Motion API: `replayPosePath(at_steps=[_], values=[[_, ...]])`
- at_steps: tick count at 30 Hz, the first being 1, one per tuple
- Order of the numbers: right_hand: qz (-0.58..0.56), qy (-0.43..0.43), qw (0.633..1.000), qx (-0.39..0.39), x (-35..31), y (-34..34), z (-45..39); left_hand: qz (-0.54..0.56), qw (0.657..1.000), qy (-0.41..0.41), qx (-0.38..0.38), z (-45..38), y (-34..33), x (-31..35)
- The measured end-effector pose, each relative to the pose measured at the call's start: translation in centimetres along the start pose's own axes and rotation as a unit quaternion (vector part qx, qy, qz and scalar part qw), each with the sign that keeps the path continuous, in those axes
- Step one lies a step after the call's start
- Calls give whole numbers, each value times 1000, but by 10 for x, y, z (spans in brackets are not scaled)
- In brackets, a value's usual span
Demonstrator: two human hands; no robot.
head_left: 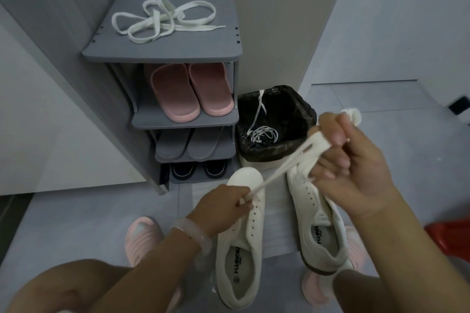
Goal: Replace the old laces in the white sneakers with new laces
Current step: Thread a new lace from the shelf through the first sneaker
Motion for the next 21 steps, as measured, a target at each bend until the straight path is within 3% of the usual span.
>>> replayPosePath(at_steps=[1,2,3,4,5,6,7,11,14,16,19,21], values=[[59,-4,991,121,-3,9,3,-18,999,5,26,0,5,-3],[160,-29,955,250,-6,20,6,-21,998,10,56,0,10,-5],[303,-76,881,357,-5,32,8,-11,996,11,85,-1,16,-5],[464,-149,770,411,-1,43,9,-2,994,4,105,0,21,-4],[594,-219,658,407,8,52,6,1,994,-6,113,0,27,-2],[673,-259,588,367,20,57,1,-1,993,-18,117,0,30,1],[701,-280,570,325,36,59,-4,-2,993,-31,117,1,33,4],[653,-301,652,239,88,58,-24,23,989,-56,133,6,38,16],[631,-256,662,311,99,67,-32,79,987,-20,140,12,40,7],[592,-216,682,370,95,76,-31,43,997,-18,64,15,31,-5],[570,-186,691,405,86,80,-31,-43,992,-90,-83,19,-3,-16],[574,-186,691,398,88,79,-33,-56,980,-151,-116,21,-28,-17]])
Point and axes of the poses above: each hand's wrist, its own z-axis away from the middle knuckle, its own y-axis out of the back of the hand, x = y × z, the point moved 3 cm from there along -z, towards the middle knuckle, and after that the axes turned 14 degrees about -y, right-handed, at the moved point
